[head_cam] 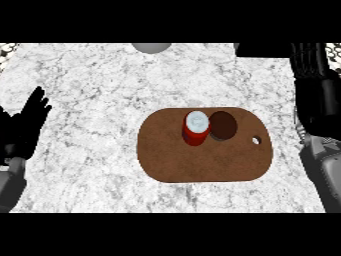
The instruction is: Pick the can from the cutting board and place it in the tiered basket
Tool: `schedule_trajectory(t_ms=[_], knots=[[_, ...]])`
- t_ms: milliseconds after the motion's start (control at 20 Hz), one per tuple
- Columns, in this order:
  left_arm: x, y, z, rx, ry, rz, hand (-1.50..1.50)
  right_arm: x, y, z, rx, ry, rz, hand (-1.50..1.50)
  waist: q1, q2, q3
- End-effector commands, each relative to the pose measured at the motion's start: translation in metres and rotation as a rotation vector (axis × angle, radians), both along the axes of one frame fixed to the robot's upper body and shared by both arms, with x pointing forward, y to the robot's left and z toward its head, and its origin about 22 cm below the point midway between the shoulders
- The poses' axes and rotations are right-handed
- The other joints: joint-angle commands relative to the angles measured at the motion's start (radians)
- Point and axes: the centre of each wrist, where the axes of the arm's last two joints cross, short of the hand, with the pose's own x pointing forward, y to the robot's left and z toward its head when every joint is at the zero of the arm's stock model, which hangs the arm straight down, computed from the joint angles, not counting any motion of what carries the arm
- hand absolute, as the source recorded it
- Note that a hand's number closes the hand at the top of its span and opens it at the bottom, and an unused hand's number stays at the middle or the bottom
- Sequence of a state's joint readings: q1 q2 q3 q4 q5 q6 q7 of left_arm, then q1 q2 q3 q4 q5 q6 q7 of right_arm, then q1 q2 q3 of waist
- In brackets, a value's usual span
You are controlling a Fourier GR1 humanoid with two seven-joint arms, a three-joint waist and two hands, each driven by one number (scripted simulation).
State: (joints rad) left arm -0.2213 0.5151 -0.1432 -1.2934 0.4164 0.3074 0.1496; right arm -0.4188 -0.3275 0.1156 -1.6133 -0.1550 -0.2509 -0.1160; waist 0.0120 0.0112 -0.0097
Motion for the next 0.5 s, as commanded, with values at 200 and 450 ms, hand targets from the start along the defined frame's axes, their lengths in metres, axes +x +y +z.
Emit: schedule_trajectory(t_ms=[200, 450], knots=[[0.008, 0.004, 0.031, 0.289, -0.174, -0.092, 0.0, -0.01, 0.049, -0.056, 0.245, 0.332, -0.141, 1.5, -0.007, -0.01, 0.011], [-0.002, 0.001, 0.014, 0.286, -0.152, -0.094, 0.0, -0.042, -0.013, -0.141, 0.188, 0.629, -0.743, -1.5, -0.067, -0.007, 0.003]])
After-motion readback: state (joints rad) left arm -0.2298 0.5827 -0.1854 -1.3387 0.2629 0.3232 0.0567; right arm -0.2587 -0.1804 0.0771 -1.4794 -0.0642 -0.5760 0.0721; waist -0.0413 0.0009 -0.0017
